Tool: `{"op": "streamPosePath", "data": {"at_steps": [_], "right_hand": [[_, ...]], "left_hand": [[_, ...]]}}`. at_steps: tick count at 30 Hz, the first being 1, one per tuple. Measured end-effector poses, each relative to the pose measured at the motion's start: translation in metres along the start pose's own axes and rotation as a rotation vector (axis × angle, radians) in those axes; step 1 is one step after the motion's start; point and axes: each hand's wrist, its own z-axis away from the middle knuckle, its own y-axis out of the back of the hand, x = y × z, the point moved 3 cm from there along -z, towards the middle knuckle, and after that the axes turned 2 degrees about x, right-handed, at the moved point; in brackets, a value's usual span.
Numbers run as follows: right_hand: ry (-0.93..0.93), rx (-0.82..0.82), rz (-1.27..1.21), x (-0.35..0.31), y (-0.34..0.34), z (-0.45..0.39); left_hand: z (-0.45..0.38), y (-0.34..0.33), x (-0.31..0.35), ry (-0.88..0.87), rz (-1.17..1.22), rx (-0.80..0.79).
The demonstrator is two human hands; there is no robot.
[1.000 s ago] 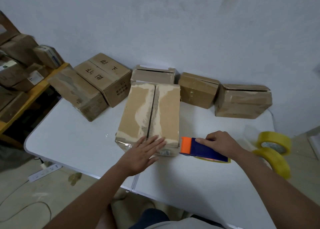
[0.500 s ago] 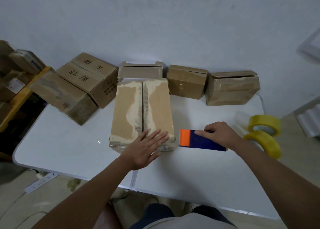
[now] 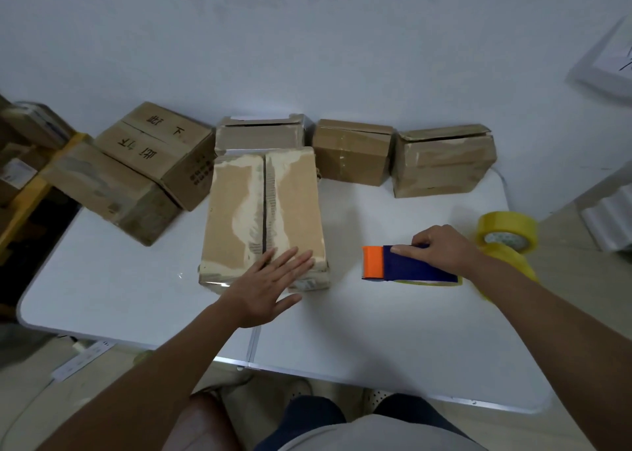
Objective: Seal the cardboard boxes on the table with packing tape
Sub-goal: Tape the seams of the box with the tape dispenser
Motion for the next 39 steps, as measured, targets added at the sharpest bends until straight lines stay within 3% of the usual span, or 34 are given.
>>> {"op": "streamPosePath", "data": {"at_steps": [3, 9, 15, 25, 35, 39], "right_hand": [[0.015, -0.023, 0.039, -0.001, 0.005, -0.002], [0.036, -0.181, 0.073, 0.0, 0.002, 0.004], [0.029, -0.183, 0.077, -0.006, -0.003, 0.011], [-0.081, 0.002, 0.252, -0.029, -0.04, 0.003], [-0.152, 0.009, 0.226, -0.041, -0.058, -0.015], [-0.323, 0.052, 0.395, -0.013, -0.033, -0.024]], "left_hand": [[-0.002, 0.001, -0.002, 0.014, 0.066, 0.009], [-0.042, 0.019, 0.015, 0.039, 0.082, 0.289], [-0.081, -0.003, 0.018, 0.01, 0.096, 0.14], [-0.08, -0.011, 0.019, 0.019, 0.064, 0.277], [-0.086, -0.013, 0.022, 0.063, 0.019, 0.251], [-0.082, -0.013, 0.026, 0.053, 0.041, 0.288]]}}
